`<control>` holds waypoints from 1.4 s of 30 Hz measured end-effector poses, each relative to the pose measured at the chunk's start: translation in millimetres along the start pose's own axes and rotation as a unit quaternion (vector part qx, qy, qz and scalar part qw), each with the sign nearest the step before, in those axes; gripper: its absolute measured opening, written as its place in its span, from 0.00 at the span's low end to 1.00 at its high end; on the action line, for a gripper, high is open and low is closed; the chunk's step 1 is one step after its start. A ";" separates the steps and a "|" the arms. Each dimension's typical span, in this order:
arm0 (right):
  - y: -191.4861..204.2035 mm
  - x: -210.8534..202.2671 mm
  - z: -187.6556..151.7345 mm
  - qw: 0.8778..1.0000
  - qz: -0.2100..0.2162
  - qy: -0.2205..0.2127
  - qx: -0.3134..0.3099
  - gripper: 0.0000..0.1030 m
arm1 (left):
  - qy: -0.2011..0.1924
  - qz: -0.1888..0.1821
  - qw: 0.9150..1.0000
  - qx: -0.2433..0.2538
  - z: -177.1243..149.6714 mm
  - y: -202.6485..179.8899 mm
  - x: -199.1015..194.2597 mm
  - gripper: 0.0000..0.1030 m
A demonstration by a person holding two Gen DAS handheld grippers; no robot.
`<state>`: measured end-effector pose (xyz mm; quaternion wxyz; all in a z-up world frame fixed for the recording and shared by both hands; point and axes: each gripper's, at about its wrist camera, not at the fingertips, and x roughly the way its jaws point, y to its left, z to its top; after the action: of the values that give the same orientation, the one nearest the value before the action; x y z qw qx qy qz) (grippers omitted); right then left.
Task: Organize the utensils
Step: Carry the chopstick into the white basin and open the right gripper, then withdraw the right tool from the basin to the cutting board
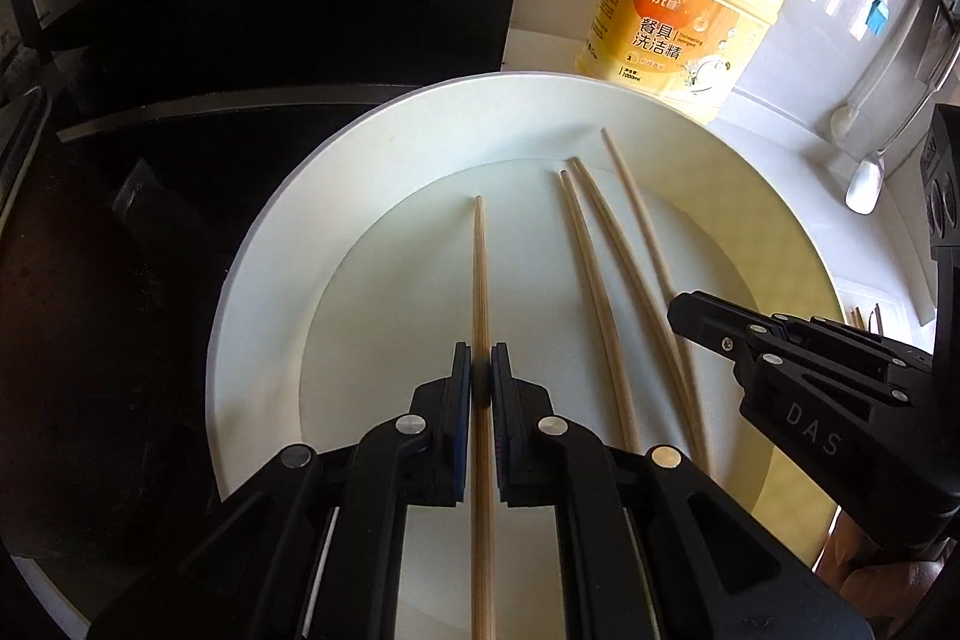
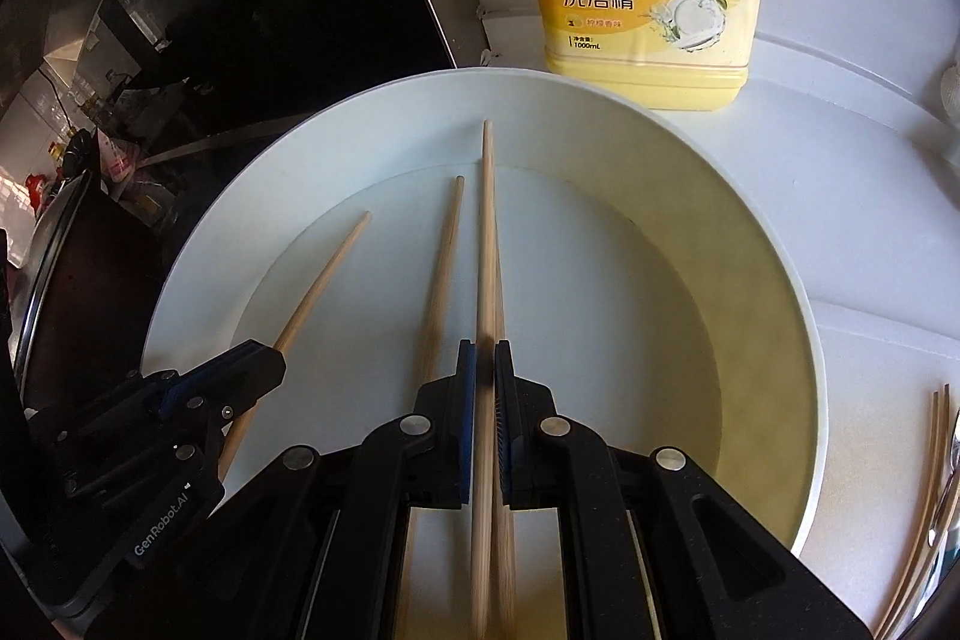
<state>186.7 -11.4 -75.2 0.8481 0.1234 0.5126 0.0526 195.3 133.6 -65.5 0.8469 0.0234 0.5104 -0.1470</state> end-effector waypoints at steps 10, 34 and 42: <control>-9.1 -16.6 -3.3 1.000 -0.005 -0.014 0.004 0.29 | -0.016 0.040 0.999 -0.009 -5.9 9.3 -18.6 0.67; -14.4 -115.4 -68.1 0.994 -0.049 -0.087 0.032 0.58 | -0.068 0.010 0.997 0.046 -24.0 -10.3 -82.7 0.93; -69.7 -156.1 -121.7 0.984 -0.107 -0.106 0.097 0.58 | -0.068 -0.046 0.990 0.113 -32.0 -77.4 -85.5 0.93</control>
<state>3.4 -93.4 -13.8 0.8823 0.1543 0.4331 -0.1011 109.4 85.0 2.3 0.8640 0.0857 0.4320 -0.2441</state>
